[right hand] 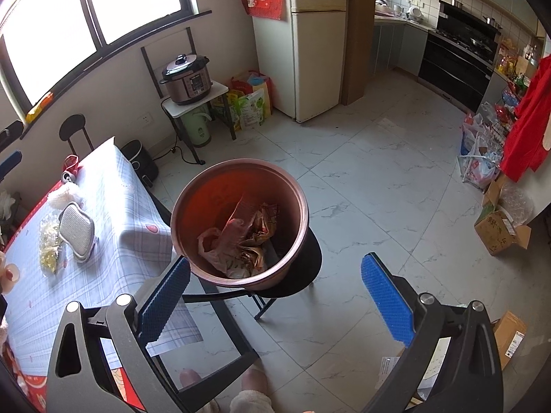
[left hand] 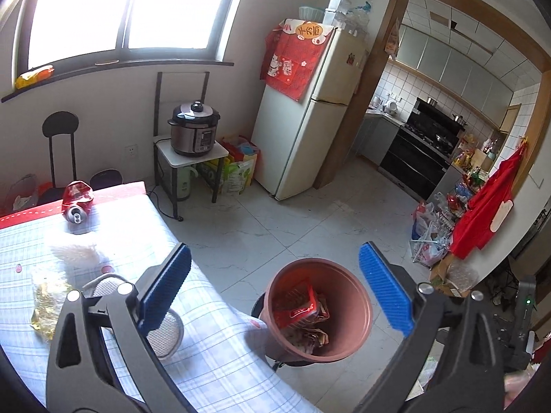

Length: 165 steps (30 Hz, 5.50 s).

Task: Collect trash
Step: 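Move both open grippers back over the remaining trash on the table, then grasp the grey mesh pad with the right gripper, then lift the grey pad with the right gripper while the left grasps the clear plastic box, then carry the grey pad into the bin and open the right gripper while the left holds the clear box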

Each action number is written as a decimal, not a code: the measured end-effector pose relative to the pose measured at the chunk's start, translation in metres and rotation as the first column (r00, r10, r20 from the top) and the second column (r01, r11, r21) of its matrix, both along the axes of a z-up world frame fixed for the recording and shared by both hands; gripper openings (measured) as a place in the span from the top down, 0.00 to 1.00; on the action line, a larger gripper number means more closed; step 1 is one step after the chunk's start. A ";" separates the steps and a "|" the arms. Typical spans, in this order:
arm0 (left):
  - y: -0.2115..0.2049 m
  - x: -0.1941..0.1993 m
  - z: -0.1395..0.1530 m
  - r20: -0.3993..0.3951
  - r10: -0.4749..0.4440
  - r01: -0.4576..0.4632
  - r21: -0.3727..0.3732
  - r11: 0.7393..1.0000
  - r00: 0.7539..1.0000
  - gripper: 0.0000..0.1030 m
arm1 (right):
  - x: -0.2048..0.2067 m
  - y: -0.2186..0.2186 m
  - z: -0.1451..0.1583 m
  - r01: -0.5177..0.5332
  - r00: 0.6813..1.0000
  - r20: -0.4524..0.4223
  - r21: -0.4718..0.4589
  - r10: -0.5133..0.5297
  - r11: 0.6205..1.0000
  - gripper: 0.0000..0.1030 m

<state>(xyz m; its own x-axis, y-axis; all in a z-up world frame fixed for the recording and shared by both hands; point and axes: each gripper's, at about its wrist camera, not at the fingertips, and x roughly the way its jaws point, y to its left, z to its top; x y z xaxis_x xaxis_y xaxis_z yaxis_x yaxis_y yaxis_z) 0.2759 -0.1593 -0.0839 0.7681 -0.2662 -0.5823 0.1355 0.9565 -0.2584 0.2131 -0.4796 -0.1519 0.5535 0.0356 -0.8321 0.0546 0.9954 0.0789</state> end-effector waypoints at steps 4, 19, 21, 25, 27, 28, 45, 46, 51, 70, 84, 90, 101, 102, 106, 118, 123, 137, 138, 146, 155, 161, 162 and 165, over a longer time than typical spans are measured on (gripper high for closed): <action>0.025 -0.017 0.008 0.020 0.028 -0.029 0.040 0.999 0.999 0.06 | 0.000 0.020 0.005 -0.030 1.000 0.001 -0.009 0.030 1.000 0.05; 0.149 -0.094 0.013 0.037 0.196 -0.198 0.092 0.976 0.980 0.06 | -0.007 0.109 0.017 -0.160 0.987 -0.004 -0.034 0.160 0.986 0.05; 0.171 -0.106 0.010 0.030 0.229 -0.231 0.096 0.968 0.973 0.06 | -0.006 0.124 0.018 -0.181 0.983 -0.004 -0.031 0.181 0.983 0.05; 0.219 -0.133 0.006 0.014 0.291 -0.291 0.119 0.949 0.956 0.06 | -0.005 0.159 0.019 -0.224 0.974 0.016 -0.007 0.224 0.975 0.05; 0.244 -0.146 0.005 0.016 0.332 -0.331 0.138 0.933 0.943 0.06 | -0.003 0.178 0.020 -0.263 0.964 0.030 0.026 0.263 0.964 0.05; 0.257 -0.154 0.005 0.017 0.355 -0.354 0.144 0.924 0.935 0.06 | -0.003 0.188 0.020 -0.286 0.958 0.035 0.040 0.284 0.957 0.05; 0.404 -0.232 -0.074 -0.098 0.607 -0.605 0.053 0.794 0.788 0.06 | 0.066 0.366 -0.044 -0.609 0.788 0.015 -0.130 0.616 0.782 0.05; 0.408 -0.232 -0.079 -0.106 0.612 -0.610 0.048 0.791 0.784 0.06 | 0.071 0.376 -0.053 -0.615 0.785 -0.007 -0.138 0.620 0.777 0.05; 0.421 -0.230 -0.101 -0.153 0.621 -0.626 0.019 0.779 0.769 0.06 | 0.083 0.417 -0.099 -0.654 0.752 -0.082 -0.214 0.654 0.725 0.05; 0.430 -0.234 -0.149 -0.264 0.571 -0.594 -0.008 0.805 0.777 0.06 | 0.106 0.421 -0.134 -0.548 0.824 -0.181 -0.018 0.537 0.836 0.40; 0.406 -0.202 -0.150 -0.277 0.481 -0.510 -0.041 0.859 0.832 0.06 | 0.071 0.389 -0.104 -0.463 0.865 -0.078 0.256 0.495 0.849 0.78; 0.389 -0.165 -0.159 -0.283 0.424 -0.474 -0.136 0.870 0.860 0.06 | 0.054 0.378 -0.107 -0.420 0.880 -0.077 0.330 0.468 0.845 0.78; 0.353 -0.079 -0.205 -0.425 0.260 -0.417 -0.335 0.845 0.867 0.26 | 0.048 0.370 -0.114 -0.383 0.893 -0.096 0.348 0.439 0.856 0.78; 0.352 -0.074 -0.211 -0.455 0.247 -0.420 -0.329 0.846 0.855 0.37 | 0.048 0.371 -0.114 -0.384 0.893 -0.096 0.346 0.439 0.856 0.78; 0.354 -0.072 -0.227 -0.496 0.234 -0.455 -0.388 0.802 0.836 0.38 | 0.049 0.372 -0.115 -0.393 0.891 -0.088 0.342 0.446 0.854 0.78; 0.343 -0.047 -0.245 -0.530 0.189 -0.446 -0.412 0.794 0.826 0.37 | 0.053 0.367 -0.117 -0.387 0.893 -0.091 0.349 0.442 0.854 0.79; 0.339 -0.037 -0.243 -0.545 0.214 -0.449 -0.344 0.825 0.811 0.50 | 0.050 0.370 -0.117 -0.388 0.892 -0.092 0.344 0.442 0.855 0.79; 0.345 -0.124 -0.183 -0.437 0.294 -0.433 -0.263 0.862 0.850 0.72 | 0.022 0.359 -0.107 -0.388 0.887 -0.074 0.416 0.456 0.822 0.80; 0.347 -0.132 -0.180 -0.435 0.303 -0.440 -0.261 0.859 0.848 0.73 | 0.020 0.358 -0.105 -0.392 0.885 -0.070 0.421 0.460 0.818 0.80; 0.353 -0.183 -0.148 -0.384 0.363 -0.469 -0.232 0.852 0.849 0.78 | 0.004 0.356 -0.082 -0.437 0.873 -0.010 0.426 0.487 0.793 0.80; 0.340 -0.212 -0.109 -0.302 0.373 -0.443 -0.212 0.871 0.877 0.85 | -0.006 0.340 -0.065 -0.445 0.877 0.053 0.467 0.478 0.764 0.80; 0.324 -0.220 -0.073 -0.242 0.360 -0.409 -0.195 0.891 0.901 0.85 | -0.011 0.316 -0.051 -0.427 0.893 0.103 0.502 0.439 0.752 0.80; 0.321 -0.220 -0.067 -0.231 0.356 -0.402 -0.194 0.895 0.905 0.85 | -0.012 0.309 -0.048 -0.424 0.896 0.113 0.504 0.429 0.753 0.80; 0.309 -0.219 -0.047 -0.190 0.340 -0.375 -0.188 0.908 0.921 0.85 | -0.011 0.288 -0.038 -0.411 0.908 0.148 0.499 0.392 0.763 0.80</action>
